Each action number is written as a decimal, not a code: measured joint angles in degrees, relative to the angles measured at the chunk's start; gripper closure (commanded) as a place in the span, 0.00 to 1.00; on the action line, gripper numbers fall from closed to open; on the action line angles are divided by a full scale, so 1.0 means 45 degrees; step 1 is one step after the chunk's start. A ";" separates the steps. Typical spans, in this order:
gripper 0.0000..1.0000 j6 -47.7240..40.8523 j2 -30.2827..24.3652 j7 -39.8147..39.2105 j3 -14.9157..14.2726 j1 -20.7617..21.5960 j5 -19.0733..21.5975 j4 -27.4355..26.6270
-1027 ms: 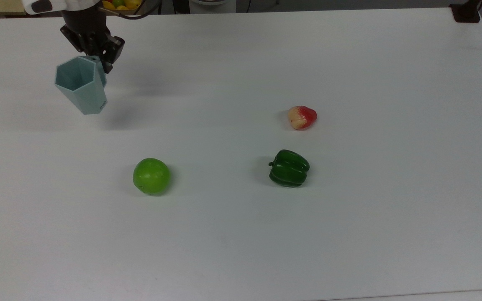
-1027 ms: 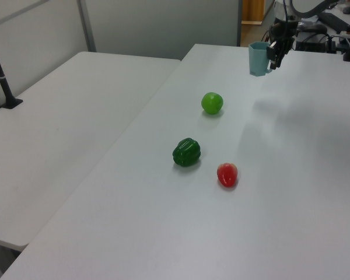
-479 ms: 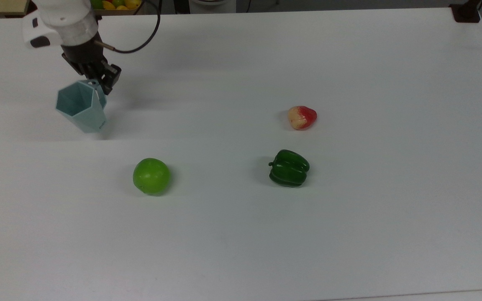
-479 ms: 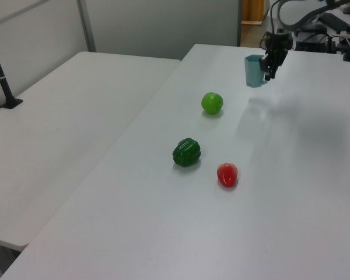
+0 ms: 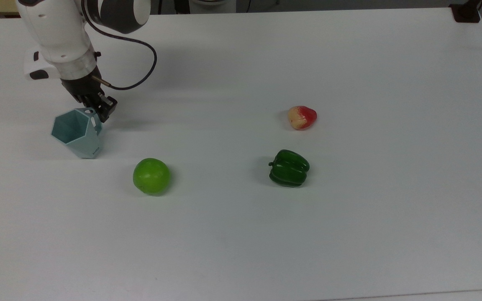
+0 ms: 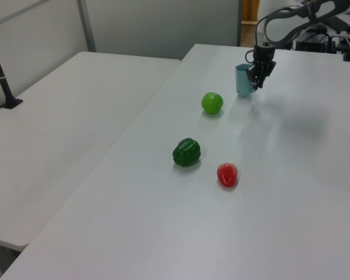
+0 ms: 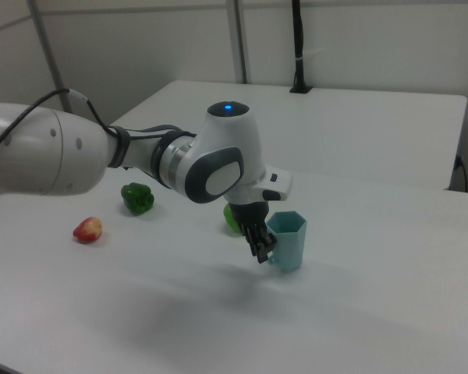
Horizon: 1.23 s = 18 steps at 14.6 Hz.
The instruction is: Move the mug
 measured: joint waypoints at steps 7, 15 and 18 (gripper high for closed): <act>0.09 0.0000 0.0153 0.0464 0.0014 0.0021 -0.0134 0.0132; 0.00 -0.0462 -0.0178 0.0484 0.0157 0.0234 -0.0450 0.0312; 0.00 -0.1852 -0.1258 0.0485 0.0198 0.1078 -0.0455 0.0079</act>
